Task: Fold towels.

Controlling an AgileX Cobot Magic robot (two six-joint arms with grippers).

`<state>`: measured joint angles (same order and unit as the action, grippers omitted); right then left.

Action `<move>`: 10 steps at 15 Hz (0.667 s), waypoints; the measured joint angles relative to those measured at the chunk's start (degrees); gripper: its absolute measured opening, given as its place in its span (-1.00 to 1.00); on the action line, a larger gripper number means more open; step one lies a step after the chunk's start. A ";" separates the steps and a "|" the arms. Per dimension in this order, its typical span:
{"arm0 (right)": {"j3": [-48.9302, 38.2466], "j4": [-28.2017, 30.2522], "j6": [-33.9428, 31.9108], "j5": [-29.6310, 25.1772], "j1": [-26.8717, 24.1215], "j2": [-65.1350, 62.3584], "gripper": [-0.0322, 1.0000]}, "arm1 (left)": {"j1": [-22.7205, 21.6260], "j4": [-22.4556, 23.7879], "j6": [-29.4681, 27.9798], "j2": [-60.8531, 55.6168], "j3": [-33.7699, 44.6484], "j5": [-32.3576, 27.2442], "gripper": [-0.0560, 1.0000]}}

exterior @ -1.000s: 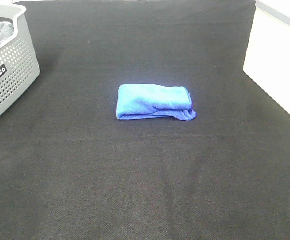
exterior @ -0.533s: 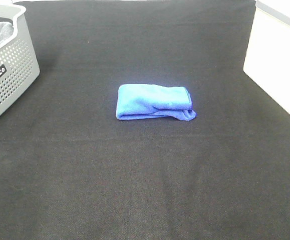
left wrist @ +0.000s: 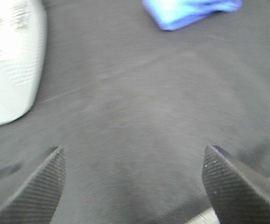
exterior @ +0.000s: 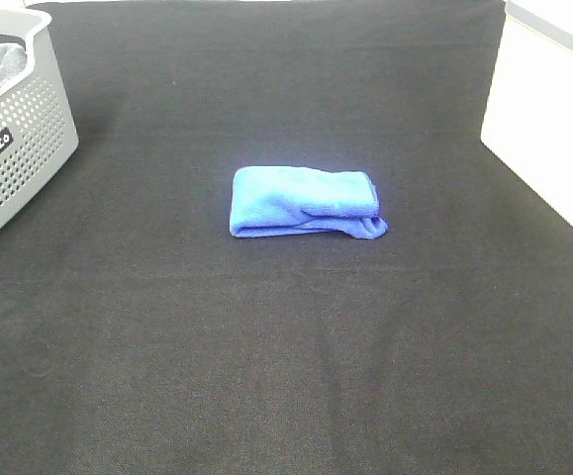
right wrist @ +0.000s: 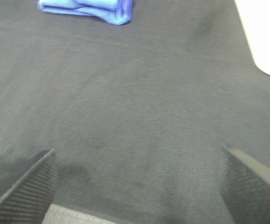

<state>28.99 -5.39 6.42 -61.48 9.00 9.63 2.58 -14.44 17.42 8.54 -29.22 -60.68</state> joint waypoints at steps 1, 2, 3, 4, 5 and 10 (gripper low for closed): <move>0.00 0.00 0.00 0.00 -2.01 0.00 0.73 | -1.49 0.00 0.00 0.00 0.00 0.00 0.56; 0.00 0.00 0.00 0.00 -4.47 0.00 0.73 | -2.01 0.00 0.00 0.00 0.00 0.00 0.56; 0.00 0.00 0.00 0.00 -6.47 -0.46 0.73 | -2.12 0.00 0.00 -0.40 0.00 0.00 0.56; 0.00 0.00 0.00 0.17 -7.91 -1.55 0.73 | -2.12 0.06 0.00 -1.72 0.00 0.00 0.56; 0.00 0.00 0.00 0.17 -8.77 -3.15 0.73 | -2.12 0.06 0.00 -3.90 0.00 0.00 0.56; 0.00 -0.06 0.00 0.34 -9.05 -9.97 0.73 | -2.12 0.11 0.00 -8.71 0.00 -0.06 0.56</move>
<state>28.99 -5.44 6.42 -61.13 -0.06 -0.34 0.46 -14.32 17.42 -0.17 -29.22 -60.73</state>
